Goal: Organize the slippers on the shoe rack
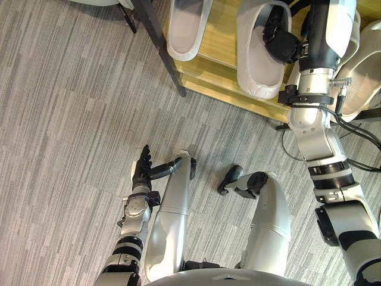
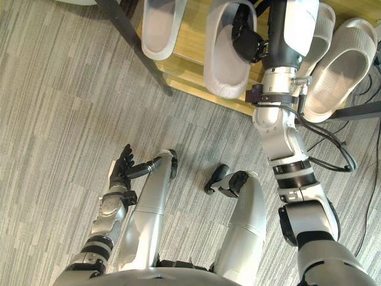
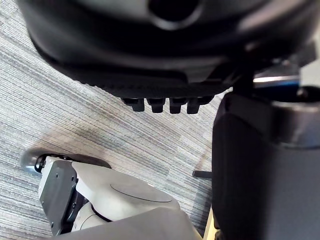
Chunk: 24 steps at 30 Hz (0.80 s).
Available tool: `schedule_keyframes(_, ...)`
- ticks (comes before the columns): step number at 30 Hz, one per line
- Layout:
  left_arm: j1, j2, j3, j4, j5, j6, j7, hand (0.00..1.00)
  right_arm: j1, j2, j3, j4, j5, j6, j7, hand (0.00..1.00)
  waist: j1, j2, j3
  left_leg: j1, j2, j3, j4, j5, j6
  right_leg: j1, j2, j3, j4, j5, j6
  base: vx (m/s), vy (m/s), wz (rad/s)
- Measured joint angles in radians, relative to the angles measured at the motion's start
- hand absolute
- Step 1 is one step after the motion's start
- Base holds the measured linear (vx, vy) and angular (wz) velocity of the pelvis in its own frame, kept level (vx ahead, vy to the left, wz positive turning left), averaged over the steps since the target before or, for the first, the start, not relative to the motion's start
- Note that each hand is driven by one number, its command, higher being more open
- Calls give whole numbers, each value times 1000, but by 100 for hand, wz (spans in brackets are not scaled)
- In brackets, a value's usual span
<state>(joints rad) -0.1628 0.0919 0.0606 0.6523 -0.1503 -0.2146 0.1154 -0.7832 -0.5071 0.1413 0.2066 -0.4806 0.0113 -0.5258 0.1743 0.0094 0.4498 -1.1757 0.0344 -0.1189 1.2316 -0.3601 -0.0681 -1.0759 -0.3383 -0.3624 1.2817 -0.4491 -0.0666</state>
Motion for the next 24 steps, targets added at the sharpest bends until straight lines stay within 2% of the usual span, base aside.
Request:
schedule_keyframes(4,0,0,-10,-8,-7,-5,8,100,-81,1,37,132,0,14,-11,0,8,-1,0,-14,-1,-9,2,2,-3,-6,-4,-13,3,-4,-4,-3,32,5)
schedule_keyframes(10,0,1,-20,-11,-17,-5,58,100,-180,1,60,223,-7,15,-38,0,17,-4,2,-28,-10,-21,2,3,-9,-8,-15,-29,9,-15,-5,10,25,8)
schedule_keyframes(11,0,1,-21,-11,-17,-5,59,100,-192,1,64,234,-7,15,-46,100,19,-5,3,-31,-13,-26,2,3,-11,-8,-16,-33,11,-18,-6,24,33,12)
schedule_keyframes(17,0,-1,-45,-11,-37,-16,64,100,-258,27,88,295,-8,24,-88,100,28,-7,3,-41,-29,-36,-1,4,-17,-8,-35,-49,20,-32,-7,27,34,12)
schedule_keyframes(24,0,-8,-54,-11,-37,-17,75,100,-273,61,98,332,2,34,-90,100,36,-7,3,-41,-39,-37,-3,4,-17,-3,-46,-54,20,-35,-1,12,53,4)
